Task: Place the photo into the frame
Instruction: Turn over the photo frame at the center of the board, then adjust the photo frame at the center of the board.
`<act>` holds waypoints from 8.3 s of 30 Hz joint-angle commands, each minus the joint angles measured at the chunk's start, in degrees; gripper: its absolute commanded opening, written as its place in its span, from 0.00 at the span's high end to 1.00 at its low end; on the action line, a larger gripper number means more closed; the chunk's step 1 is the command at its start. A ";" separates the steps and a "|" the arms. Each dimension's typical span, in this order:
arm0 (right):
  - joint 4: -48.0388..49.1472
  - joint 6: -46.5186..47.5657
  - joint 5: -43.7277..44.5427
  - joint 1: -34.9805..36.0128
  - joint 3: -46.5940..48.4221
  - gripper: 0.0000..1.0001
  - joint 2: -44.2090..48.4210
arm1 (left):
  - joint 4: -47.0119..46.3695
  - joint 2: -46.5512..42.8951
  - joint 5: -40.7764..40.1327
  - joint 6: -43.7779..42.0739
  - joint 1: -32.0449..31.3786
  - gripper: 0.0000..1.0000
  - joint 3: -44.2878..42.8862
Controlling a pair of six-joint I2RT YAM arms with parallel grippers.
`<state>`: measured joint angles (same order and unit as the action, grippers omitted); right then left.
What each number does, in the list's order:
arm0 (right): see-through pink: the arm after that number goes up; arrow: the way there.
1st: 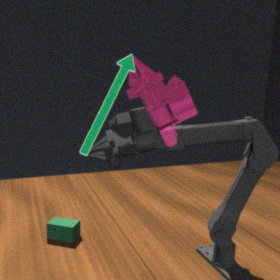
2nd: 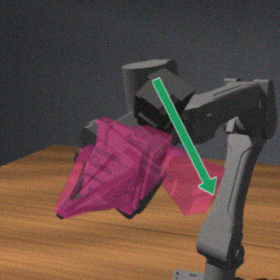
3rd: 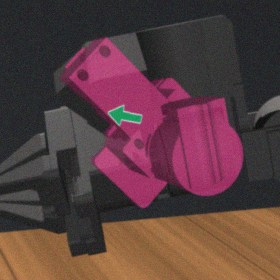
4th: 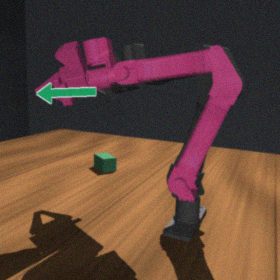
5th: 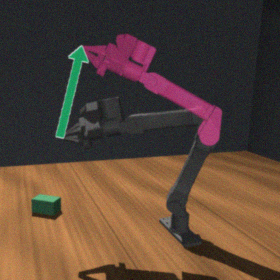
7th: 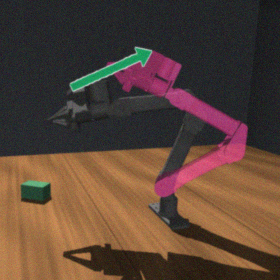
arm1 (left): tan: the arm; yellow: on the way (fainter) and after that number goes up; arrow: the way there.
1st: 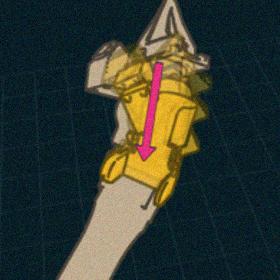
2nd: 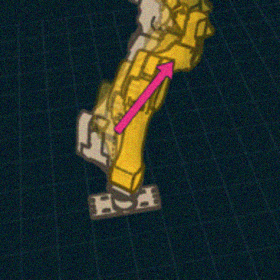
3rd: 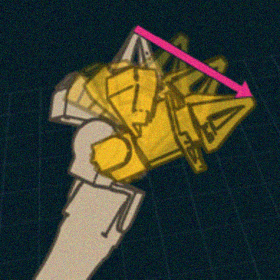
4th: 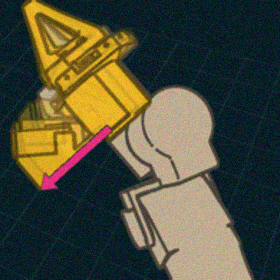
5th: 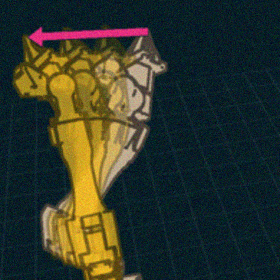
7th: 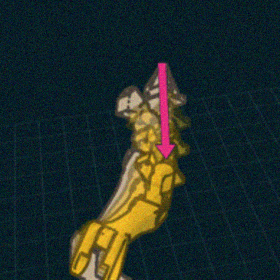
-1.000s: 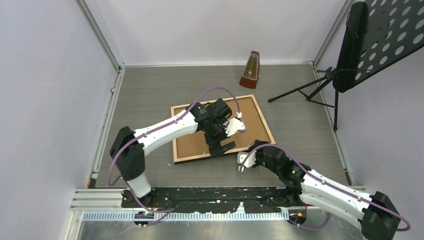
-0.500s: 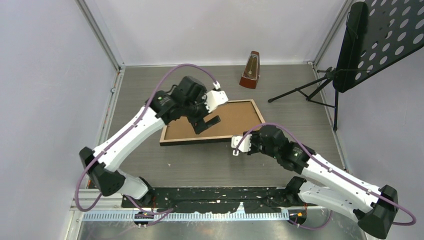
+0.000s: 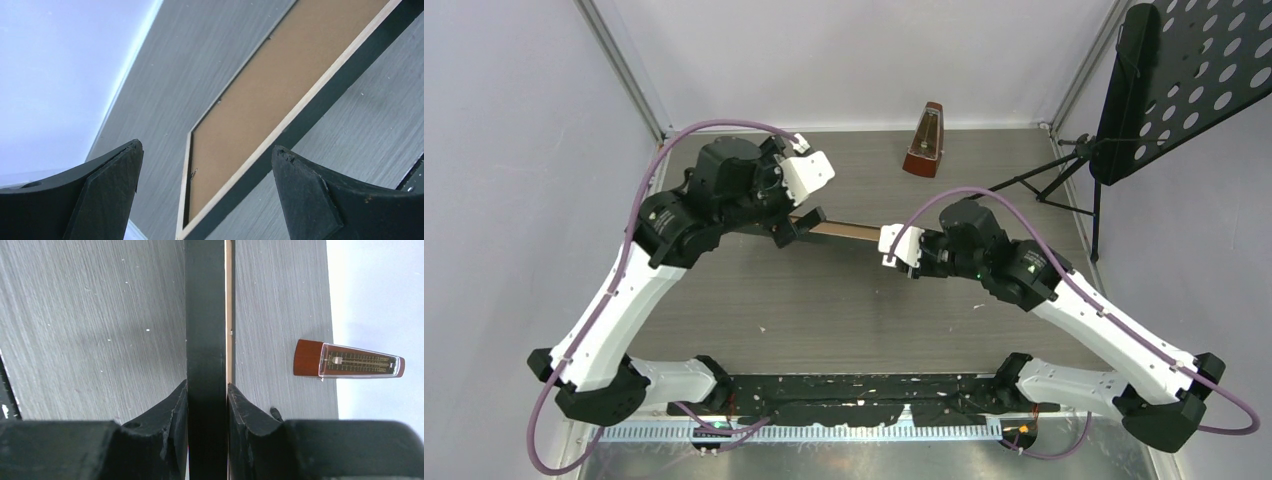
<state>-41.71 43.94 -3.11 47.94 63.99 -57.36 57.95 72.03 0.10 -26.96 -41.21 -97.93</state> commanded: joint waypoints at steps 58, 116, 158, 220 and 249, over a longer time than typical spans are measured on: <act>6.80 -49.67 -37.94 -30.84 18.41 0.94 -20.43 | -5.90 -3.61 -4.05 9.45 2.36 0.00 4.58; 48.97 -61.75 -46.01 -46.87 -15.70 0.58 -49.61 | -10.48 -2.00 -5.55 8.84 2.90 0.01 18.15; 17.86 -37.30 -25.49 -46.56 -10.33 0.13 -36.46 | -11.42 13.78 5.02 28.21 21.03 0.00 31.11; 17.54 -30.49 -23.09 -9.07 2.92 0.17 -29.72 | -12.85 22.05 12.74 27.22 35.59 0.00 15.54; 14.69 -30.11 -17.00 -26.61 33.67 0.16 -58.57 | -19.48 -12.22 -4.72 -11.23 6.37 0.00 58.05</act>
<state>-25.98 13.41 -20.73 21.37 93.58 -114.83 42.70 59.07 -0.58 -34.46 -32.14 -41.01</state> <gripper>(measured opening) 0.846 0.994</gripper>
